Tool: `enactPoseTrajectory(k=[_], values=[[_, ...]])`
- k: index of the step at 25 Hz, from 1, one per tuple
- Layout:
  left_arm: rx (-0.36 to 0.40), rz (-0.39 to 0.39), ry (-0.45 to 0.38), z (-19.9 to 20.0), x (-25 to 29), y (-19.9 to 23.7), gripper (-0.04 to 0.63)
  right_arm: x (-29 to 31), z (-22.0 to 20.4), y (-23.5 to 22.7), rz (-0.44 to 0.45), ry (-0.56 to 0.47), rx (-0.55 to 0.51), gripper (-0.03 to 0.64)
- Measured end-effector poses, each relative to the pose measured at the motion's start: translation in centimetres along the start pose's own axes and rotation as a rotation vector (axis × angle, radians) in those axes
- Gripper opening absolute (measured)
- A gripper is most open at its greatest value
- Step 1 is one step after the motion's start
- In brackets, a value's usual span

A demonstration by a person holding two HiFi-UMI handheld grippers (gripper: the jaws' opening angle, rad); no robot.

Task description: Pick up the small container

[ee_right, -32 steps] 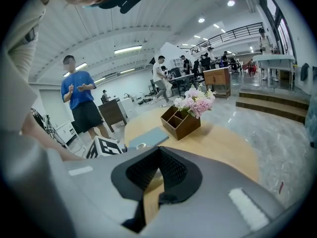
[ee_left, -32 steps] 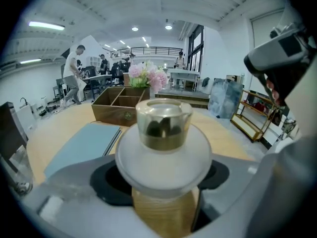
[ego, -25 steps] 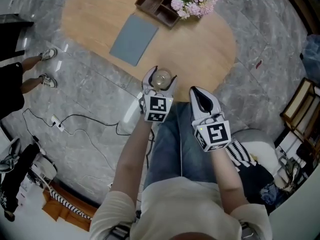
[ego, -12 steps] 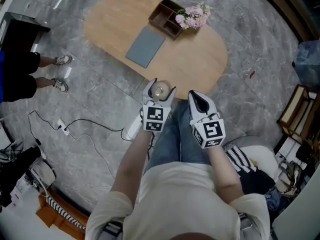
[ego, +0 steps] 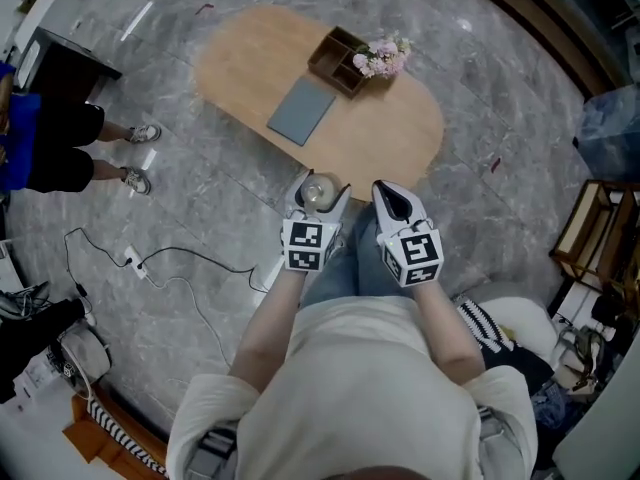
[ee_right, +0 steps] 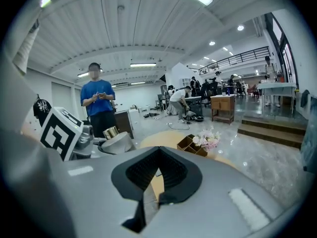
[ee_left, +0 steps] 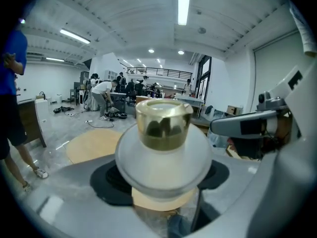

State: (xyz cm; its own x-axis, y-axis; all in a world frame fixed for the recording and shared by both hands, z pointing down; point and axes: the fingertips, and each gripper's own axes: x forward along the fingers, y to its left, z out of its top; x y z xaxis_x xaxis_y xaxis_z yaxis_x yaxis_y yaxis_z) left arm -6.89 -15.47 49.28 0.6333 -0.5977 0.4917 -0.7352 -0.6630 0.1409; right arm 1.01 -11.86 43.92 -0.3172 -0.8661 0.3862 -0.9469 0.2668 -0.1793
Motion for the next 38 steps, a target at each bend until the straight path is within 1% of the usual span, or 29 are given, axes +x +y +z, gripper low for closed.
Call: enactPoseTrajectory(k=[3,6,10,15,22,27,32,38], values=[[-0.013,-0.001,-0.019,1.5,-1.8,-0.7,0.341,-1.0,1.0,0.7,0.010,-0.014,0.003,0.002],[-0.029,-0.013,-0.012,1.5,-3.7,-1.3,0.341,-1.9,2.0,1.6,0.017,-0.029,0.008,0.002],[-0.024,-0.012,-0.034,2.4,-5.7,-1.3,0.341,-2.5,3.1,2.6,0.043,-0.045,0.001,0.002],[-0.033,0.009,-0.070,3.9,-8.1,-0.3,0.341,-2.8,4.7,4.0,0.075,-0.068,-0.018,0.002],[-0.065,0.043,-0.092,4.7,-10.9,1.1,0.341,-3.0,6.4,5.6,0.109,-0.107,-0.043,0.002],[-0.069,0.049,-0.098,4.5,-11.5,1.4,0.341,-2.8,6.6,5.9,0.111,-0.115,-0.050,0.000],[-0.070,0.047,-0.104,4.7,-11.4,1.4,0.341,-2.9,6.8,5.9,0.095,-0.110,-0.084,0.000],[-0.066,0.037,-0.106,5.1,-10.8,1.3,0.341,-2.9,6.5,5.1,0.075,-0.105,-0.074,-0.001]])
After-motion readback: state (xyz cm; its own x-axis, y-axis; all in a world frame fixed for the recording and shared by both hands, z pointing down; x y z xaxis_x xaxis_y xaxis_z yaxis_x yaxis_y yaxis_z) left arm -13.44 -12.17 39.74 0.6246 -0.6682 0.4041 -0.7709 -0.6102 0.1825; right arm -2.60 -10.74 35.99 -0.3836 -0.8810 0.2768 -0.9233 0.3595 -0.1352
